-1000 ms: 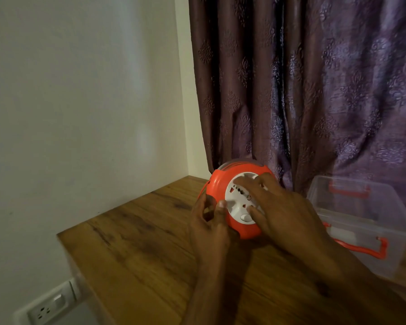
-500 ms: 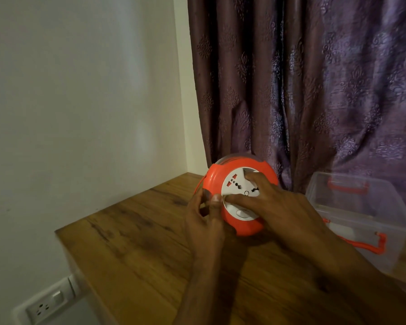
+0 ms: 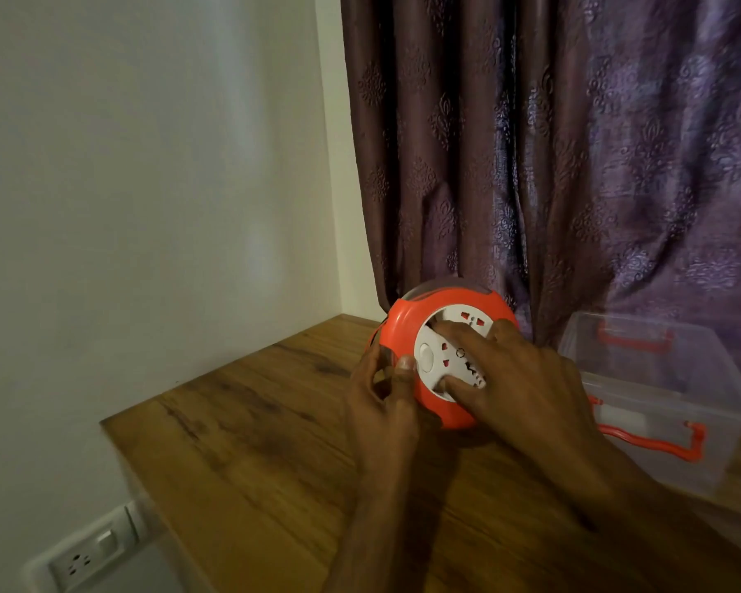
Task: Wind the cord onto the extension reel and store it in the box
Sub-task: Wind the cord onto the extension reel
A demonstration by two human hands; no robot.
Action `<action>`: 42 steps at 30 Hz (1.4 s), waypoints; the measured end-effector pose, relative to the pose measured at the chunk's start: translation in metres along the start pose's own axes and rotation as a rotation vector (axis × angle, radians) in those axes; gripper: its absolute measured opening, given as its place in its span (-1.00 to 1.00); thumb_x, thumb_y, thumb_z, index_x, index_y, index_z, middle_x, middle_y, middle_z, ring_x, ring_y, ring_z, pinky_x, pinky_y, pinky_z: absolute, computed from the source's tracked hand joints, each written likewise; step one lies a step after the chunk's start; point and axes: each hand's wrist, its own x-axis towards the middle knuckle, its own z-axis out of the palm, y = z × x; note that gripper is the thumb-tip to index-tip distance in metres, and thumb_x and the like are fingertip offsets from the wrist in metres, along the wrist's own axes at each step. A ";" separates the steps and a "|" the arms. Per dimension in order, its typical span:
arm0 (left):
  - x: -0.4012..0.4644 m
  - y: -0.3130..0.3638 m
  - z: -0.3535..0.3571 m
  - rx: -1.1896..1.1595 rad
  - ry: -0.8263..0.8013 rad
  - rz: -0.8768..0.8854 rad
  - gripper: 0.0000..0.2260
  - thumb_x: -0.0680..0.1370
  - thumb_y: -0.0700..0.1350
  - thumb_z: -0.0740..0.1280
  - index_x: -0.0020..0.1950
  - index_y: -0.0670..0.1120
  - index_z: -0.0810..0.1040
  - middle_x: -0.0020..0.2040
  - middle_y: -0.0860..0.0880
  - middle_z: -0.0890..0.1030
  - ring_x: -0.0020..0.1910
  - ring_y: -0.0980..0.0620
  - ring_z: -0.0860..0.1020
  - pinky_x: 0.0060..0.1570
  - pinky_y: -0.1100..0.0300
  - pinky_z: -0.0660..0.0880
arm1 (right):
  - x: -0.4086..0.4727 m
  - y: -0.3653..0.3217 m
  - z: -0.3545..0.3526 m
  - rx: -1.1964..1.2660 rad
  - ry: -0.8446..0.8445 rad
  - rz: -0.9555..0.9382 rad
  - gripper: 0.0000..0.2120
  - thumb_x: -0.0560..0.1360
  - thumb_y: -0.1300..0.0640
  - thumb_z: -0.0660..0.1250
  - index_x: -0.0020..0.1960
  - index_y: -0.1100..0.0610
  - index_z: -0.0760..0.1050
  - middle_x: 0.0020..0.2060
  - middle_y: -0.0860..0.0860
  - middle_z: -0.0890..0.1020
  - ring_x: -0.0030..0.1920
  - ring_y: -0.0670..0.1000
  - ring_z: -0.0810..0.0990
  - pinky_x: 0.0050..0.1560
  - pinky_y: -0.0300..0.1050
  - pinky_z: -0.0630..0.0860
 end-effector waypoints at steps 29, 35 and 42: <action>0.008 -0.005 -0.005 -0.033 0.034 -0.033 -0.67 0.51 0.06 0.33 0.27 0.07 0.48 0.15 0.14 0.53 0.07 0.16 0.51 -0.04 0.26 0.52 | 0.000 0.003 -0.016 -0.100 -0.167 -0.380 -0.51 0.56 -0.08 0.13 0.36 -0.41 -0.02 0.52 -0.08 -0.11 0.45 0.06 0.10 0.23 0.05 0.36; 0.009 -0.005 -0.006 -0.029 0.002 -0.043 -0.66 0.51 0.07 0.33 0.27 0.04 0.51 0.17 0.10 0.58 0.07 0.14 0.54 -0.11 0.33 0.50 | -0.001 0.004 -0.015 -0.162 -0.123 -0.368 -0.52 0.55 -0.06 0.12 0.37 -0.39 0.04 0.50 0.00 0.03 0.38 0.11 0.24 0.14 0.02 0.40; 0.006 -0.002 -0.004 -0.044 -0.009 -0.052 -0.62 0.48 0.10 0.35 0.28 0.12 0.47 0.06 0.19 0.54 -0.01 0.17 0.58 -0.08 0.16 0.61 | 0.002 0.006 -0.011 -0.126 -0.079 -0.247 -0.44 0.53 -0.08 0.17 0.39 -0.41 -0.04 0.35 0.05 0.24 0.21 0.11 0.43 0.08 0.00 0.44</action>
